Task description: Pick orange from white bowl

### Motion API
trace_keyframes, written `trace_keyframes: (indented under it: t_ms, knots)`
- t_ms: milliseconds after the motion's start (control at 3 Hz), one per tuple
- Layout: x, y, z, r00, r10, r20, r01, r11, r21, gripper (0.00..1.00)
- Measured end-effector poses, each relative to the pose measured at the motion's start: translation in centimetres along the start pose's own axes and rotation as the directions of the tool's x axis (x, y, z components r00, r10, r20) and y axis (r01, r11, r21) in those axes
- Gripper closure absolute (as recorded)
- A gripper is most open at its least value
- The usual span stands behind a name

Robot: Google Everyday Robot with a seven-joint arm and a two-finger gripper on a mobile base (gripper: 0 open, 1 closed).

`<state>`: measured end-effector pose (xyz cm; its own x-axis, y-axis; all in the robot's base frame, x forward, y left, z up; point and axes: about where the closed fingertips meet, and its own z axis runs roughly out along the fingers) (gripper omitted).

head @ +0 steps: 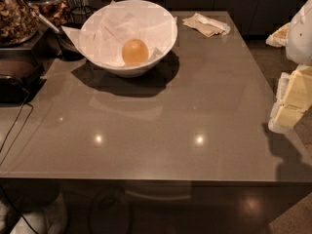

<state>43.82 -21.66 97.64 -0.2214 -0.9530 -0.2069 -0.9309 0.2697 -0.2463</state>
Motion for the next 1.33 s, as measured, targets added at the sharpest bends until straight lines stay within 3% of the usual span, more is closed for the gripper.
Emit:
trace_keyframes:
  t_ms: [667,1000,1333]
  knots:
    - [-0.4,-0.7,-0.1,1.0,0.03,0.009,-0.03,0.9995,-0.006,0.0]
    - [-2.5,-2.9,0.8,0.995,0.086,0.046,-0.083,0.9934,-0.08,0.0]
    - [-5.6,-6.6,1.3,0.99,0.113,0.081,-0.103,0.9874,-0.12,0.0]
